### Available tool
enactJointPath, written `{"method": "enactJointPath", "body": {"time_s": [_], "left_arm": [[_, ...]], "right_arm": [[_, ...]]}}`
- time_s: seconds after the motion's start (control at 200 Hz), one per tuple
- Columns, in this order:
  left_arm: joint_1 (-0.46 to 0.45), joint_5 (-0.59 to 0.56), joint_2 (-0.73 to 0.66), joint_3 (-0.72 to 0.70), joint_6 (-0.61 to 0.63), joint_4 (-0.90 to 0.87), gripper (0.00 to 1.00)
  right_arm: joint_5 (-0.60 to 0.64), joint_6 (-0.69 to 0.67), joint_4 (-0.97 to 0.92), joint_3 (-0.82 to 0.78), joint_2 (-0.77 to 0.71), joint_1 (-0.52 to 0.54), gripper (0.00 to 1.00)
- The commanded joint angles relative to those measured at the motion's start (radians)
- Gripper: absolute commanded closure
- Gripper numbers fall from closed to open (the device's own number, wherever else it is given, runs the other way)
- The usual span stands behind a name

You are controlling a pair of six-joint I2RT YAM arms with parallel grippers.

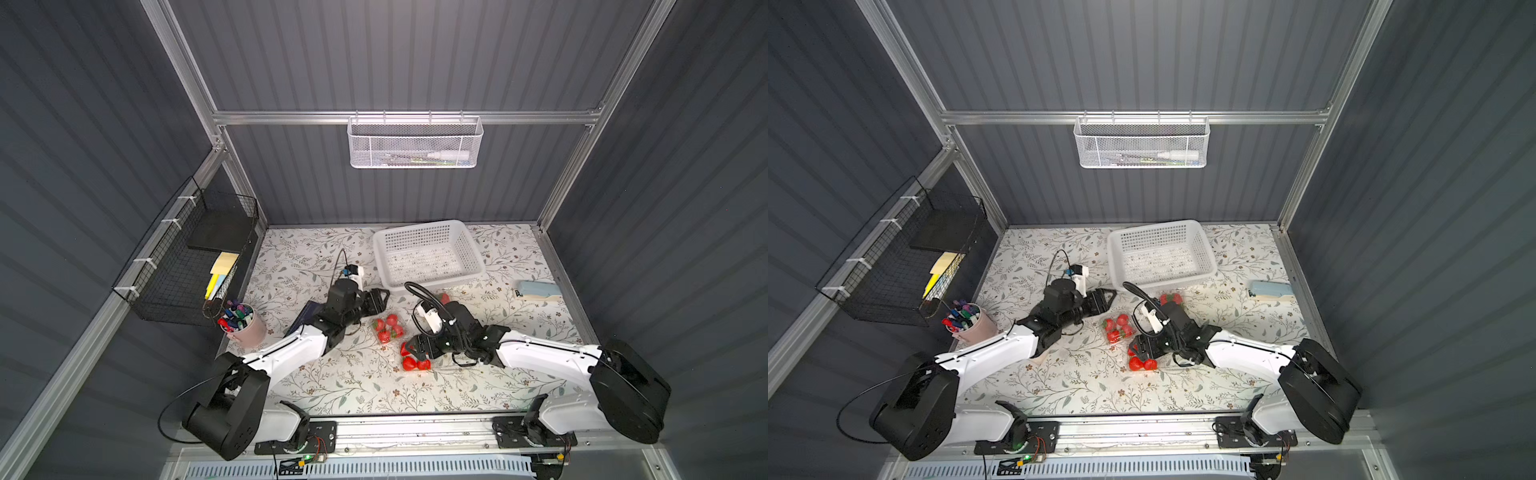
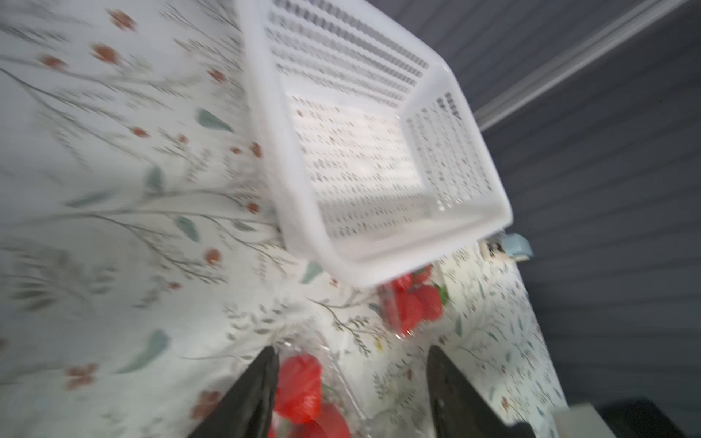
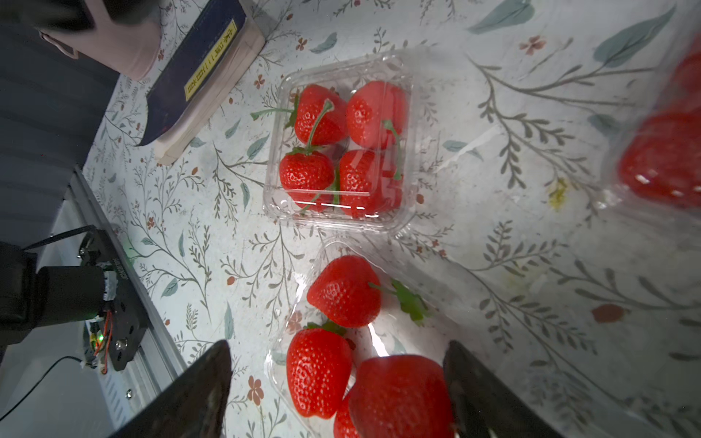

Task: Pack strawberries into containers
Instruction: Place the strawberry in the packing box.

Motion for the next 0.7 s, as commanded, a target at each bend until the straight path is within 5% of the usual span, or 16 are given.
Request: {"method": "enactJointPath", "body": {"time_s": [0.0,0.2,0.385,0.535,0.695], "left_arm": [[-0.043,0.119,0.03,-0.112,-0.06,0.161,0.39],[-0.049,0.234,0.024,-0.178,-0.106,0.301,0.59],[-0.049,0.22,0.03,-0.167,-0.102,0.289,0.61],[-0.078,0.253,0.033,-0.186,-0.126,0.327,0.76],[-0.12,0.214,0.007,-0.208,-0.132,0.291,0.81]], "right_arm": [[-0.118,0.059,0.103,-0.04,-0.037,-0.009,0.14],[-0.164,0.146,0.292,-0.163,-0.087,-0.02,0.13],[-0.184,0.201,0.4,-0.206,-0.071,-0.061,0.13],[-0.17,0.212,0.435,-0.206,-0.04,-0.066,0.13],[-0.19,0.247,0.478,-0.202,-0.043,-0.078,0.13]]}}
